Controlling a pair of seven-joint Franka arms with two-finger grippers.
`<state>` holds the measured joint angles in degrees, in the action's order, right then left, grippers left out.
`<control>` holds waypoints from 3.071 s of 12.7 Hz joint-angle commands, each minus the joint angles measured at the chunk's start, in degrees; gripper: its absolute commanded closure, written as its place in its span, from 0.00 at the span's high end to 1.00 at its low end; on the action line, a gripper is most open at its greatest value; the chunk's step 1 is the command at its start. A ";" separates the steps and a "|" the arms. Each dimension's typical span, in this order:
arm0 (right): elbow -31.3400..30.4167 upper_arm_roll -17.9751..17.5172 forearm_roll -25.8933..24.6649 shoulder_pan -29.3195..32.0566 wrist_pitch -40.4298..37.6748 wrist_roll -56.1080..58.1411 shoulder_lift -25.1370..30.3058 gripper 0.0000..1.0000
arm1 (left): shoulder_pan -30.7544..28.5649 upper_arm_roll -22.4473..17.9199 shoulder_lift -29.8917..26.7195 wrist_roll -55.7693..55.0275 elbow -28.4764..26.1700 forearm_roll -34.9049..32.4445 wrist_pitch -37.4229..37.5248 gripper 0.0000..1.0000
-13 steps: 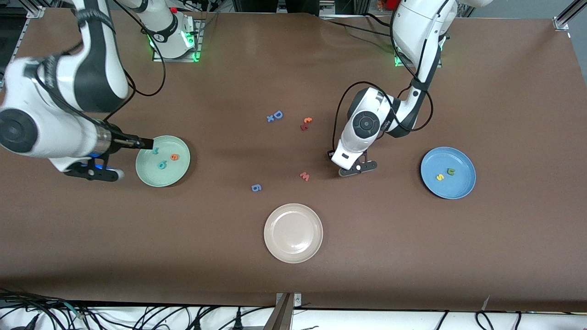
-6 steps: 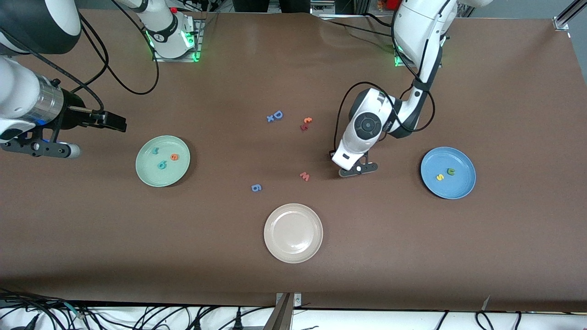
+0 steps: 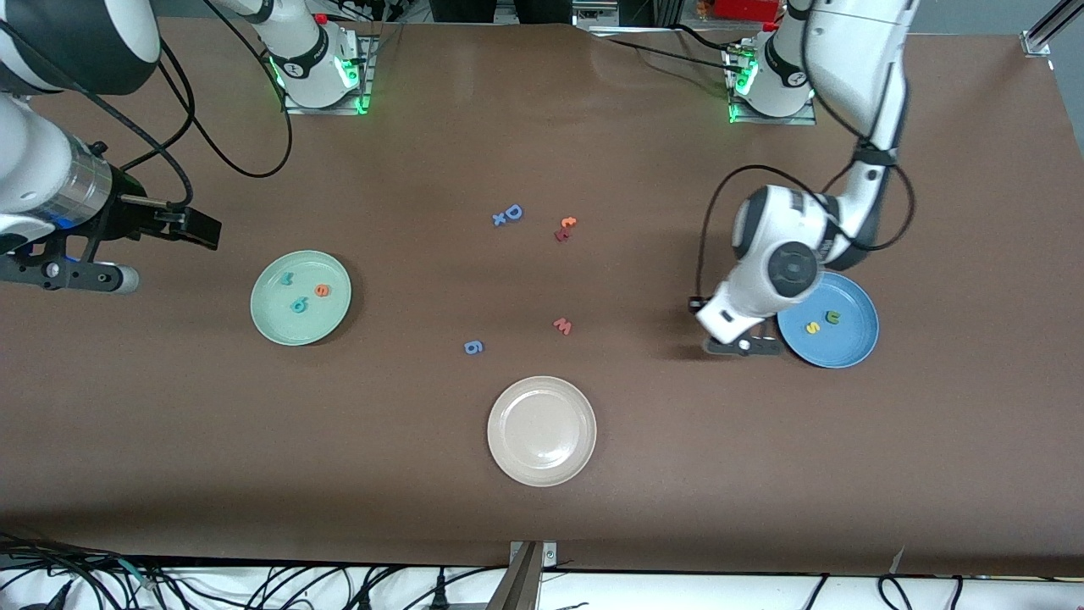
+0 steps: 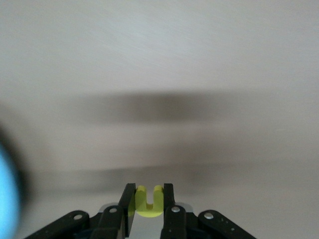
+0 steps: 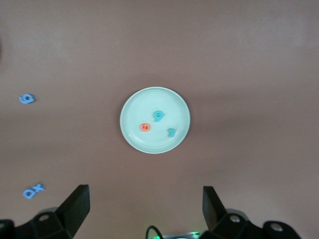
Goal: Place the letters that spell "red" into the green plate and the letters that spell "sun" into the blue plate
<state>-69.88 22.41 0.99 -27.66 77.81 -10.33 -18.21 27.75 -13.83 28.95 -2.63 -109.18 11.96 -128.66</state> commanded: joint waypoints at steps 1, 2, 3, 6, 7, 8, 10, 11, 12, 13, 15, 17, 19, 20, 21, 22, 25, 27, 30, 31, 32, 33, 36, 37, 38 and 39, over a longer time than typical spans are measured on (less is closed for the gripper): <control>-2.70 -5.34 -3.27 3.82 -0.30 0.49 2.81 1.00 | -2.25 -3.91 -1.70 15.67 -0.94 1.14 1.93 0.09; -5.50 -8.49 -3.53 6.36 1.27 -0.03 5.17 1.00 | -3.04 -5.67 -1.70 20.86 -1.20 1.14 1.93 0.09; -9.09 -11.66 -3.45 9.78 4.07 -0.04 7.72 1.00 | -3.75 -6.73 -1.62 25.52 -1.38 1.14 1.93 0.09; -26.21 -17.21 -3.36 16.13 17.49 -0.21 19.04 1.00 | -6.30 -7.97 -1.35 33.63 -2.35 1.14 1.93 0.10; -31.92 -20.10 -3.19 20.23 23.47 -0.13 22.39 1.00 | -6.91 -7.97 -0.83 35.83 -2.44 1.05 1.93 0.12; -33.98 -23.34 -3.19 24.54 25.44 0.66 23.38 1.00 | -7.35 -7.97 -0.04 37.68 -2.70 1.05 1.93 0.13; -32.78 -25.21 -2.92 28.43 24.07 1.02 22.87 1.00 | -7.80 -7.97 0.67 38.22 -3.40 1.05 1.93 0.26; -31.03 -25.75 -2.57 29.06 19.88 2.50 22.78 1.00 | -7.80 -7.97 0.67 38.22 -3.40 1.05 1.93 0.78; -28.14 -25.75 -2.83 28.72 15.66 3.03 22.25 1.00 | -7.80 -7.97 0.41 38.14 -3.32 1.05 1.93 1.00; -27.59 -25.58 -2.75 28.54 13.88 3.04 21.81 1.00 | -7.80 -7.97 0.06 37.61 -3.06 1.05 1.93 1.00; -26.28 -24.96 -3.09 27.49 14.30 3.30 19.98 1.00 | -7.45 -7.97 -2.74 37.52 -1.13 0.35 2.80 1.00; -24.33 -23.73 -3.01 26.60 13.77 3.30 18.91 1.00 | -7.62 -7.97 -4.07 36.82 6.22 -1.41 12.42 1.00; -24.42 -23.29 -3.10 26.34 13.25 2.95 18.74 1.00 | -7.36 -7.97 -5.39 32.10 14.13 -1.67 22.27 1.00; -24.77 -23.46 -3.10 26.34 13.07 2.60 18.99 1.00 | -7.36 -7.97 -5.74 29.55 18.35 -1.67 27.02 1.00; -24.77 -23.47 -3.01 26.25 13.24 2.69 19.00 1.00 | -7.36 -7.97 -6.44 26.91 21.70 -1.67 30.54 1.00; -24.77 -23.55 -3.10 26.25 13.59 2.69 18.91 1.00 | -7.36 -7.97 -7.93 23.84 24.17 -1.67 32.75 1.00; -24.60 -23.64 -3.27 25.99 15.08 2.77 18.82 1.00 | -7.80 -7.88 -8.74 22.05 31.55 -1.67 39.70 1.00; -24.60 -23.73 -3.27 25.73 15.27 2.69 18.91 1.00 | -8.24 -7.71 -8.91 18.91 34.20 -1.76 42.08 1.00; -24.60 -23.55 -3.10 25.81 15.27 2.77 18.82 1.00 | -8.85 -5.52 -12.94 13.27 31.86 -3.24 38.52 1.00; -24.51 -23.64 -3.36 25.73 15.53 2.77 18.82 1.00 | -9.20 -2.81 -15.48 11.70 28.36 -6.65 34.75 1.00; -24.51 -23.64 -3.36 25.72 15.79 2.77 18.82 1.00 | -9.73 -1.22 -18.37 10.72 23.54 -8.86 30.45 1.00; -24.51 -23.64 -3.36 25.64 15.79 2.77 18.82 1.00 | -9.91 -0.68 -20.49 10.54 20.18 -9.23 27.36 1.00; -24.33 -23.64 -3.36 25.64 15.79 2.77 18.73 1.00 | -12.52 0.98 -23.58 10.54 16.47 -9.23 23.21 1.00; -24.33 -23.64 -3.36 25.64 15.79 2.77 18.73 1.00 | -15.42 4.04 -24.98 10.45 14.72 -9.23 20.67 1.00; -24.25 -23.64 -3.36 25.72 15.79 2.77 18.73 1.00 | -17.62 6.59 -25.43 10.54 14.01 -9.93 18.99 1.00; -24.25 -23.64 -3.36 25.64 15.79 2.77 18.65 1.00 | -18.25 7.66 -25.70 10.36 13.74 -12.72 18.89 1.00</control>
<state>-95.57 -1.61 -1.77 -1.49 93.92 -7.96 1.15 11.92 -9.75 6.29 8.45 -91.92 3.42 -107.60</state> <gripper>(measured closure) 0.000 0.000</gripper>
